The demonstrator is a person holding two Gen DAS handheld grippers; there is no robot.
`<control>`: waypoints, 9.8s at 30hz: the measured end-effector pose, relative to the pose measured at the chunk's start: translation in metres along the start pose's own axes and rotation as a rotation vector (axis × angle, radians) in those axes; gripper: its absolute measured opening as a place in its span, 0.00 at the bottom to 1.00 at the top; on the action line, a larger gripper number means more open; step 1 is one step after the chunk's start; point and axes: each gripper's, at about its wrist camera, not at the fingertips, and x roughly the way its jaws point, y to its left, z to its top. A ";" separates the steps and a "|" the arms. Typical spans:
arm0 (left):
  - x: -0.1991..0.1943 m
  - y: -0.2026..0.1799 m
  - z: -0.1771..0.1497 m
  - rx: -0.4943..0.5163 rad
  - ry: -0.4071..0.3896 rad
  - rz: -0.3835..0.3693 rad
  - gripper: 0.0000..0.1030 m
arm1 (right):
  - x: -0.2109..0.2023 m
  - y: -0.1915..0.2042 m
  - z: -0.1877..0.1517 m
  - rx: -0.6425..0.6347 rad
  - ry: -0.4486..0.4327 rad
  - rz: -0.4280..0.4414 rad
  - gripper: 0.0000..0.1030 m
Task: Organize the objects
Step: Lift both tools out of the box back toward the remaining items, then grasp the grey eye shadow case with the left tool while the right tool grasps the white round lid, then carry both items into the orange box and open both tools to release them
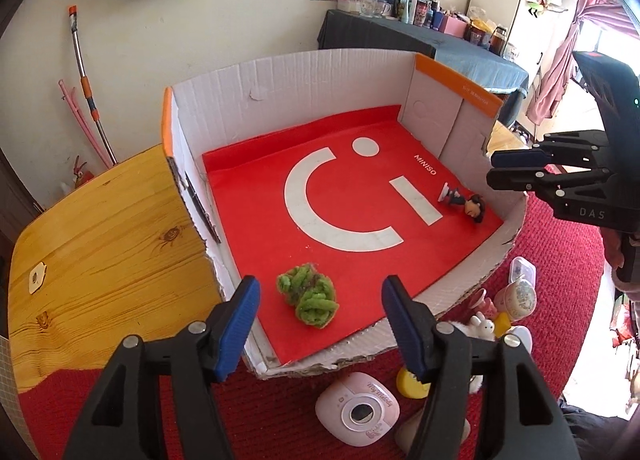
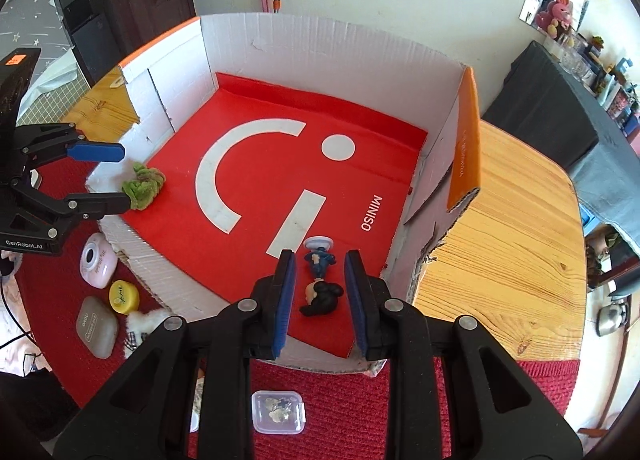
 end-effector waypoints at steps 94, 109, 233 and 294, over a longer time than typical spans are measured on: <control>-0.019 -0.059 -0.154 -0.257 -0.151 0.189 1.00 | 0.010 0.083 -0.159 0.258 -0.260 -0.063 0.96; -0.015 -0.057 -0.144 -0.237 -0.137 0.149 0.98 | 0.020 0.090 -0.147 0.210 -0.232 -0.068 0.96; 0.073 -0.042 0.019 0.140 0.156 -0.100 0.50 | 0.096 0.041 0.008 -0.095 0.081 0.183 0.39; 0.059 -0.050 0.021 0.173 0.128 -0.076 0.57 | 0.083 0.043 0.005 -0.118 0.077 0.147 0.44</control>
